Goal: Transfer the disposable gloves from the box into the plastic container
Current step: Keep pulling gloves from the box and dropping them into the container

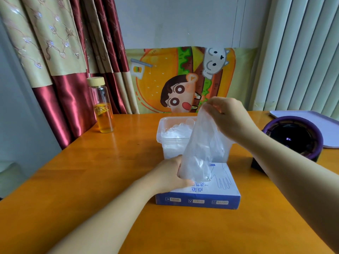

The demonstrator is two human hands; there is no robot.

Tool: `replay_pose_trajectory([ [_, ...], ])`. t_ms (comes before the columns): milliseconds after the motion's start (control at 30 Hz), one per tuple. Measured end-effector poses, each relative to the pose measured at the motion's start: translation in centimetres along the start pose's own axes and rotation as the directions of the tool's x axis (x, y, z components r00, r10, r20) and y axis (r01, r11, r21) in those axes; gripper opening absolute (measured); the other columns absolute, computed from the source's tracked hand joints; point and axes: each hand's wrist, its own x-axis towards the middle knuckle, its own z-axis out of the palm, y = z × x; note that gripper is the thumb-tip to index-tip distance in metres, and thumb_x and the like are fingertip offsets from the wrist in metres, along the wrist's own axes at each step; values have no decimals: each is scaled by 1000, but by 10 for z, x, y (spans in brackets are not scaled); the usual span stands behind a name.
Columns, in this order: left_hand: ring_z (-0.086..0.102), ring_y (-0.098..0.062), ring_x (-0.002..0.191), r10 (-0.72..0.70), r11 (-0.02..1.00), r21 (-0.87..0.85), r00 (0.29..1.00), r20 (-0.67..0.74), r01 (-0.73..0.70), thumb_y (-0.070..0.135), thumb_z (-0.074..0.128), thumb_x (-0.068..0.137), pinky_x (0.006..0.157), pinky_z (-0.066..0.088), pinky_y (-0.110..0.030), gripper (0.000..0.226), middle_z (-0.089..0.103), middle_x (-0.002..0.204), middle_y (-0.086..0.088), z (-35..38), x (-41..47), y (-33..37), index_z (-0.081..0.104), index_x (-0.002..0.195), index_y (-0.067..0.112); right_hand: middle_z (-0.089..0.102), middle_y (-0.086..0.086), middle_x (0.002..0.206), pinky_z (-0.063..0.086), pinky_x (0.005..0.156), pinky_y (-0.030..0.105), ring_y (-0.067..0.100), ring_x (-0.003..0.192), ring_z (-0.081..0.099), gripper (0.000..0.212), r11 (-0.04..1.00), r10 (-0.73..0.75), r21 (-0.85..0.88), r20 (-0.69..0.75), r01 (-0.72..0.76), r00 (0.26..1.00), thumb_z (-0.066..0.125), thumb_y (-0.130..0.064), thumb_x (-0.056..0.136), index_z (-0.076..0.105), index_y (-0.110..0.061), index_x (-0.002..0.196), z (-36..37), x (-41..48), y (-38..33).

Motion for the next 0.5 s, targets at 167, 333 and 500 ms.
replay_pose_trajectory([
  [167,53,-7,120,-23,988,-145,986,165,47,56,71,76,101,47,-32,74,52,137,14,-28,-6,-2,36,139,40,62,-2,84,36,57,4,16,75,58,25,1000,1,-16,3,-1,1000,49,-20,98,70,-9,104,-10,19,-8],
  [333,51,-10,123,-97,960,-264,995,-24,88,73,64,62,109,39,-36,101,50,138,10,-84,-28,13,30,147,30,69,-5,83,49,62,13,2,64,60,22,1000,0,6,126,-1,992,55,-21,95,73,-13,104,-8,26,-6],
  [500,55,0,110,-4,940,-319,934,-358,-119,54,65,80,91,48,-19,64,55,123,17,-94,-11,41,45,136,30,72,1,96,54,73,17,14,82,69,17,992,-33,123,168,12,985,61,-18,91,73,-16,102,-3,38,-20],
])
